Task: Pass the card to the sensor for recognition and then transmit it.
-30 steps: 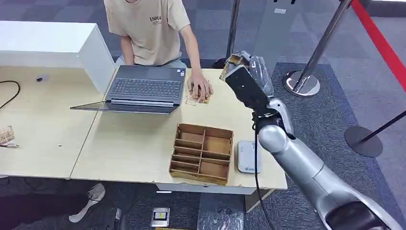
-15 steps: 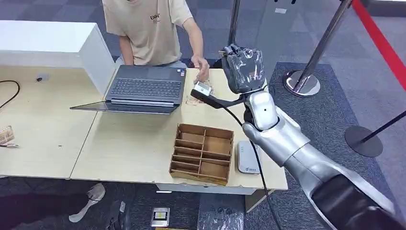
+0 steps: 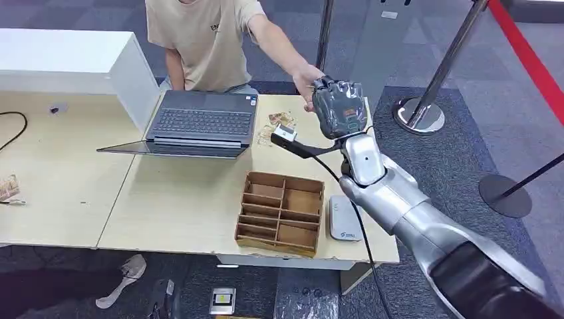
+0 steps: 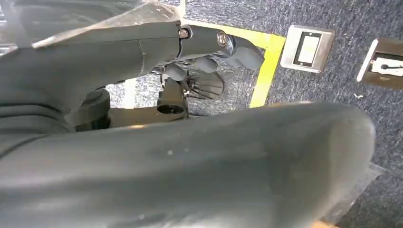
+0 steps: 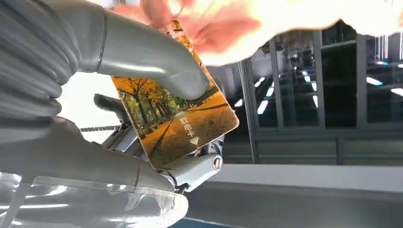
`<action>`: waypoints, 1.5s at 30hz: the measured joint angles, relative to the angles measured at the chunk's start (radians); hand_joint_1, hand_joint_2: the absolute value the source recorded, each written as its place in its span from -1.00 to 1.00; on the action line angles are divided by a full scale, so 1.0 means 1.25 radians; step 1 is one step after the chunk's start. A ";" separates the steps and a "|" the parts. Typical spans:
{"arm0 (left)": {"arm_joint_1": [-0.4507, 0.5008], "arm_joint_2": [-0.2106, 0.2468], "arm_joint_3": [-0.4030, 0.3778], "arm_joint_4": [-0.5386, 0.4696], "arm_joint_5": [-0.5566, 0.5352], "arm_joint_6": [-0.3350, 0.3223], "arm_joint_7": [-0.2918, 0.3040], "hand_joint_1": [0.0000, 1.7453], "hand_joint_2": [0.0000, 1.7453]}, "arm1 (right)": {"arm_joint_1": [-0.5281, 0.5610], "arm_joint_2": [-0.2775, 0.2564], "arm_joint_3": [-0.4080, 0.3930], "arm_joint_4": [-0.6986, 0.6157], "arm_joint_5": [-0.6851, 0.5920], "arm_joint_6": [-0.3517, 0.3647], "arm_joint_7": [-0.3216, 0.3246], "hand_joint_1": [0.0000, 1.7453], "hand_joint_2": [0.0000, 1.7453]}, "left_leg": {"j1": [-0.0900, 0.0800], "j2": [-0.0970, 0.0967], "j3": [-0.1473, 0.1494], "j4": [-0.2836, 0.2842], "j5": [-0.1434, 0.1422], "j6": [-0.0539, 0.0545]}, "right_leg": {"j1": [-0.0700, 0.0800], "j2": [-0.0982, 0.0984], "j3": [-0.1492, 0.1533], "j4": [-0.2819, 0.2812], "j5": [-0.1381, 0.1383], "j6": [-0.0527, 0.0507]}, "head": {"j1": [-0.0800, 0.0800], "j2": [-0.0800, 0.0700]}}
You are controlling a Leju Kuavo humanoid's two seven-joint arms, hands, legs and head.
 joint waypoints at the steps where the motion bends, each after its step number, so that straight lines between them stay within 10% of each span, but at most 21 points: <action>1: 0.000 0.000 0.000 0.000 0.000 0.000 0.000 -1.00 -1.00 | 0.002 0.001 0.001 0.003 -0.001 -0.001 0.000 -1.00 1.00 | 0.000 0.000 0.000 0.000 0.000 0.000 | 0.000 0.000 0.000 0.000 0.000 0.000 | 0.000 0.000; 2: 0.001 0.000 0.000 0.000 0.000 0.000 0.000 -1.00 -1.00 | 0.004 0.002 0.002 0.007 -0.001 -0.003 0.000 -1.00 -1.00 | 0.000 0.000 0.000 0.000 0.000 0.000 | 0.000 0.000 0.000 0.000 0.000 0.000 | 0.000 0.000; 15: 0.005 -0.002 0.000 0.000 -0.010 0.001 0.002 -1.00 -1.00 | 0.037 0.009 -0.013 0.004 -0.073 -0.016 -0.044 -1.00 -1.00 | 0.000 0.000 0.000 0.000 0.000 0.000 | 0.000 0.000 0.000 0.000 0.000 0.000 | 0.000 0.000; 23: 0.024 -0.003 0.002 0.000 -0.009 0.005 -0.007 -1.00 -1.00 | 0.158 0.002 -0.131 -0.188 -0.176 -0.023 -0.106 -1.00 -1.00 | 0.000 0.000 0.000 0.000 0.000 0.000 | 0.000 0.000 0.000 0.000 0.000 0.000 | 0.000 0.000; 28: 0.041 -0.003 0.004 0.000 0.007 0.011 -0.032 -1.00 -1.00 | 0.280 0.000 -0.195 -0.360 -0.347 -0.013 -0.110 -1.00 -1.00 | 0.000 0.000 0.001 0.000 -0.001 0.000 | 0.000 0.000 0.000 0.000 -0.001 0.000 | 0.000 0.000; 33: 0.063 -0.003 0.020 0.001 0.031 0.012 -0.063 -1.00 -1.00 | 0.412 -0.003 -0.224 -0.522 -0.770 0.072 -0.153 -1.00 -1.00 | 0.000 0.000 0.000 0.000 -0.002 0.000 | 0.000 0.000 0.000 -0.001 -0.002 0.001 | 0.000 0.000; 40: 0.073 -0.001 0.038 0.002 0.047 0.014 -0.067 -1.00 -1.00 | 0.575 -0.016 -0.237 -0.711 -0.958 0.158 -0.233 -1.00 -1.00 | 0.000 -0.001 0.000 0.000 -0.002 -0.001 | 0.000 0.000 0.000 -0.001 -0.003 0.000 | 0.000 0.000; 41: 0.073 0.000 0.041 0.002 0.048 0.014 -0.065 -1.00 1.00 | 0.592 -0.018 -0.237 -0.733 -0.969 0.164 -0.238 -1.00 -1.00 | 0.000 0.000 0.000 0.000 -0.003 -0.001 | 0.000 0.000 0.000 -0.001 -0.003 0.000 | 0.000 0.000; 45: 0.074 0.003 0.043 0.002 0.049 0.014 -0.058 -1.00 1.00 | 0.639 -0.026 -0.236 -0.801 -1.011 0.172 -0.256 -1.00 -1.00 | 0.000 0.000 0.001 0.000 -0.003 -0.001 | 0.000 0.000 0.000 -0.001 -0.003 0.000 | 0.000 0.000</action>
